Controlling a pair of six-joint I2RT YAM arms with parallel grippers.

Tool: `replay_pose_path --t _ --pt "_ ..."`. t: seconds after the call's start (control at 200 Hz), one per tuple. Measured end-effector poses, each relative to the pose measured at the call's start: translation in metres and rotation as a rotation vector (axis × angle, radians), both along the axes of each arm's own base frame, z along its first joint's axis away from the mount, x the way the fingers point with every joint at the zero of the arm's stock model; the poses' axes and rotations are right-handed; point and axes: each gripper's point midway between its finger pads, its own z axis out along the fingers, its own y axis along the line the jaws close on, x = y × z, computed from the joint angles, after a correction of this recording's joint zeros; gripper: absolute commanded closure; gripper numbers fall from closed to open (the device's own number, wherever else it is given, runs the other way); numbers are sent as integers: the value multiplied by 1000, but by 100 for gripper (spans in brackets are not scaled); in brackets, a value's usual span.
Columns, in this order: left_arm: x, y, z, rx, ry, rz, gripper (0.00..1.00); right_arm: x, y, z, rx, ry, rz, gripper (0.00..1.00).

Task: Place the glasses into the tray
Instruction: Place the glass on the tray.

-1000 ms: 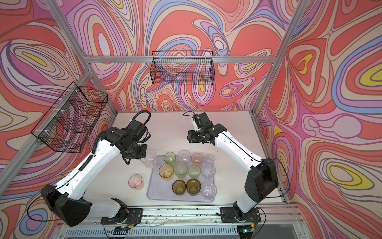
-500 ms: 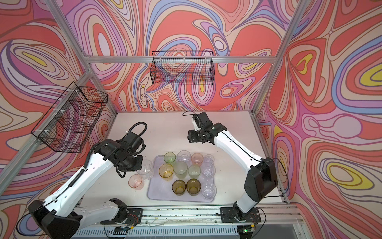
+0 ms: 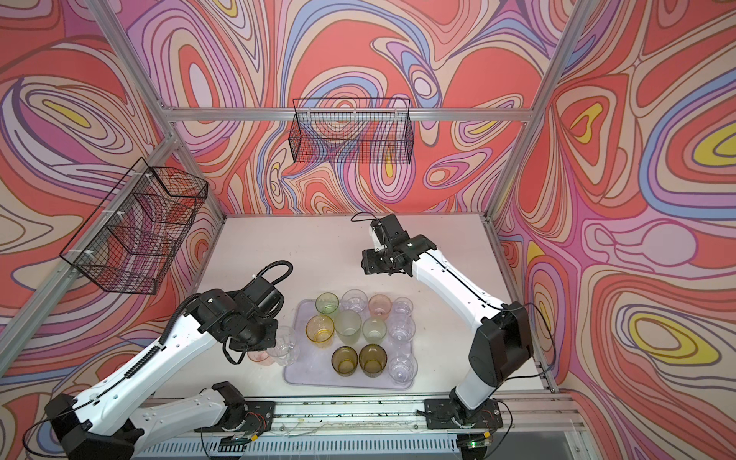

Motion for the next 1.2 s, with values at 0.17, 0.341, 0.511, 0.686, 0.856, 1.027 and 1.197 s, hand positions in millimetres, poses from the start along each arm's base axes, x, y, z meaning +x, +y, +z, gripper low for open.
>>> replay_pose_path --t 0.17,0.341,0.511,0.686,0.856,1.027,1.197 --pt "-3 -7 -5 -18 -9 -1 100 1 1 1 1 -1 0 40" --pt "-6 -16 -14 -33 -14 -12 100 1 1 0 -2 4 0 40" --pt "-9 -25 -21 -41 -14 -26 100 1 1 0 -2 4 0 40" --pt "-14 -35 -29 -49 -10 -38 100 1 1 0 1 6 3 40" --pt "-18 -47 -35 -53 -6 -61 100 0 2 0 4 7 5 40" --pt "-18 -56 -39 -53 -6 -71 100 1 2 0 6 4 5 40" --pt "-18 -62 -45 -60 -12 -70 100 2 3 1 8 0 5 40"
